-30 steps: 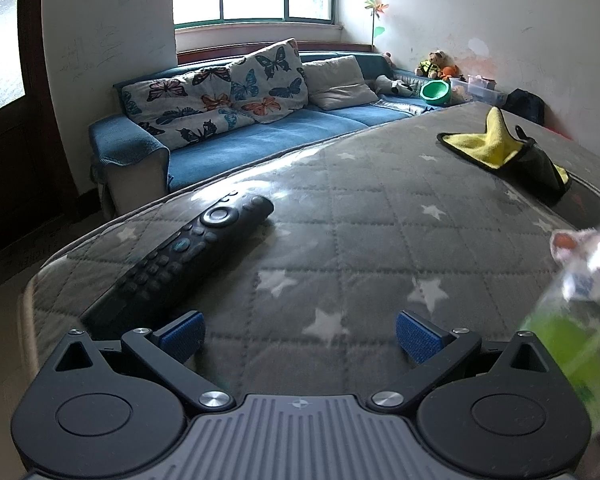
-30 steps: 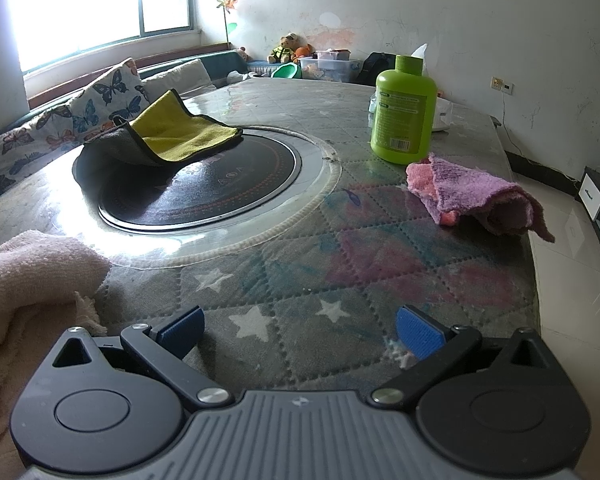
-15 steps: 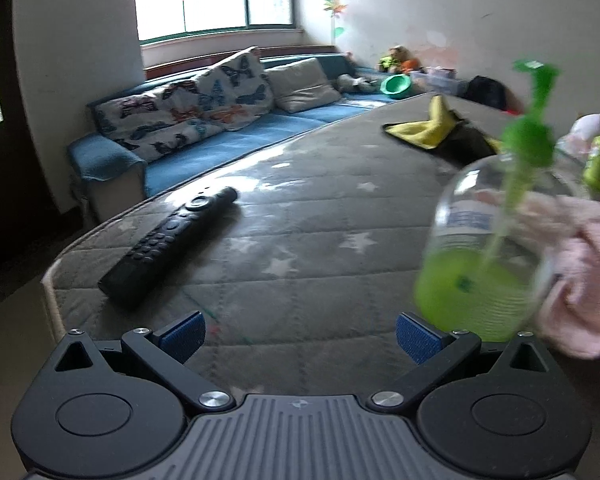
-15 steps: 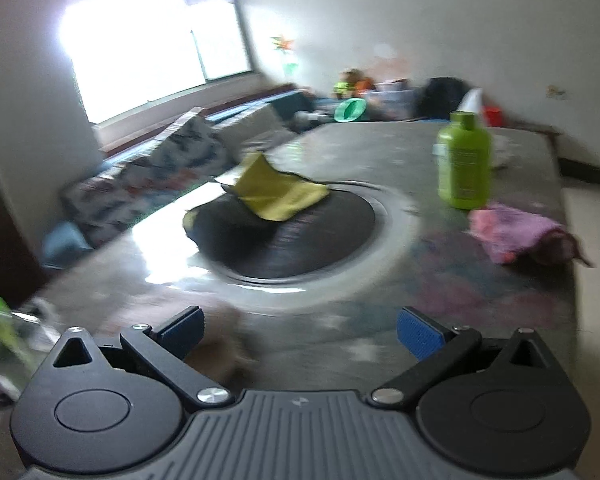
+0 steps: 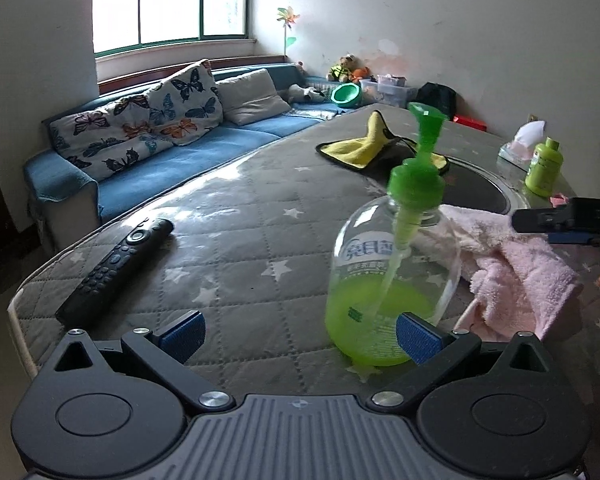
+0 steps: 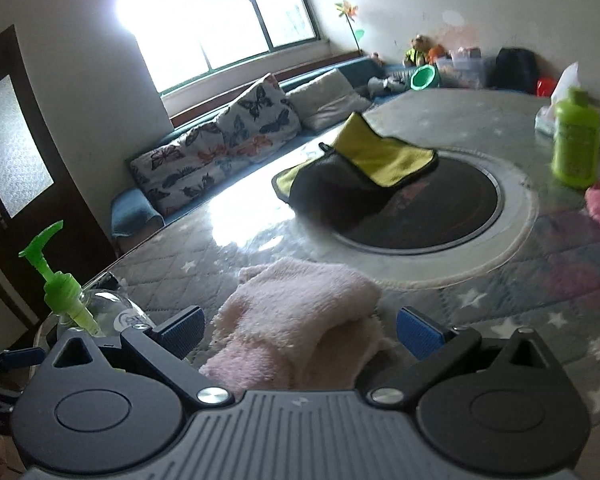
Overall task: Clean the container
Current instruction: 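Grasp the pink towel with the right gripper while the left gripper holds the bottle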
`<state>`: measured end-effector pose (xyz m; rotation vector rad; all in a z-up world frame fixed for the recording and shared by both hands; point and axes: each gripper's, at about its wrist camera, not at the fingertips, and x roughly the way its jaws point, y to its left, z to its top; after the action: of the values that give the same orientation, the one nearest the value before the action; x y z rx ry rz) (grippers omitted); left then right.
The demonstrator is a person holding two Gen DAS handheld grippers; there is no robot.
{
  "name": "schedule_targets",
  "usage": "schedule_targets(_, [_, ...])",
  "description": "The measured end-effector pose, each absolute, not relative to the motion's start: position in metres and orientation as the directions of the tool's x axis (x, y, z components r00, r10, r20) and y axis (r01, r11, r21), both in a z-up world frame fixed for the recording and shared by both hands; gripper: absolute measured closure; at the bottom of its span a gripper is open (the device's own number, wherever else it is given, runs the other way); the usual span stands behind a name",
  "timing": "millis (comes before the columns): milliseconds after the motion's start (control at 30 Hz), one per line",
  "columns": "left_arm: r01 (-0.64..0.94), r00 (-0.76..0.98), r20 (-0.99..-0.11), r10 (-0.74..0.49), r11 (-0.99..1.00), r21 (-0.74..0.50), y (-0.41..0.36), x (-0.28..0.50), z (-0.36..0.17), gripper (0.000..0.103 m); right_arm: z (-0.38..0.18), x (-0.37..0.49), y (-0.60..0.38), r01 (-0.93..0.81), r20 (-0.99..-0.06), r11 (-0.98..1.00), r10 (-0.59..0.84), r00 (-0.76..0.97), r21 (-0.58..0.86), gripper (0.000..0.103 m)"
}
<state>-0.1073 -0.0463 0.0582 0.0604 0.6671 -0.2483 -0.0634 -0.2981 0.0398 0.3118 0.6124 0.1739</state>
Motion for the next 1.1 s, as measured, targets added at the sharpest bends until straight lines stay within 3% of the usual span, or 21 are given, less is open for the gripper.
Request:
schedule_targets(333, [0.339, 0.745, -0.597, -0.297, 0.94, -0.044, -0.072, -0.1, 0.074, 0.0, 0.017, -0.045, -0.275, -0.046, -0.621, 0.945, 0.25, 0.743, 0.325, 0.022])
schedule_targets(567, [0.389, 0.733, -0.588, -0.343, 0.92, -0.052, -0.083, -0.091, 0.078, 0.0, 0.017, -0.049, -0.274, -0.055, -0.613, 0.929, 0.285, 0.737, 0.365, 0.043])
schedule_targets(767, [0.407, 0.709, -0.596, -0.376, 0.909, -0.09, -0.084, -0.078, 0.075, 0.002, 0.018, -0.049, -0.28, -0.047, -0.61, 0.919, 0.297, 0.735, 0.391, 0.043])
schedule_targets(933, [0.433, 0.686, -0.611, -0.396, 0.896, -0.095, -0.087, -0.069, 0.067, 0.015, 0.016, -0.042, -0.28, -0.032, -0.61, 0.916, 0.293, 0.736, 0.401, 0.042])
schedule_targets(1100, [0.488, 0.676, -0.598, -0.431, 0.87, -0.075, -0.088, -0.067, 0.064, 0.016, 0.018, -0.041, -0.281, -0.04, -0.603, 0.91, 0.306, 0.737, 0.413, 0.056])
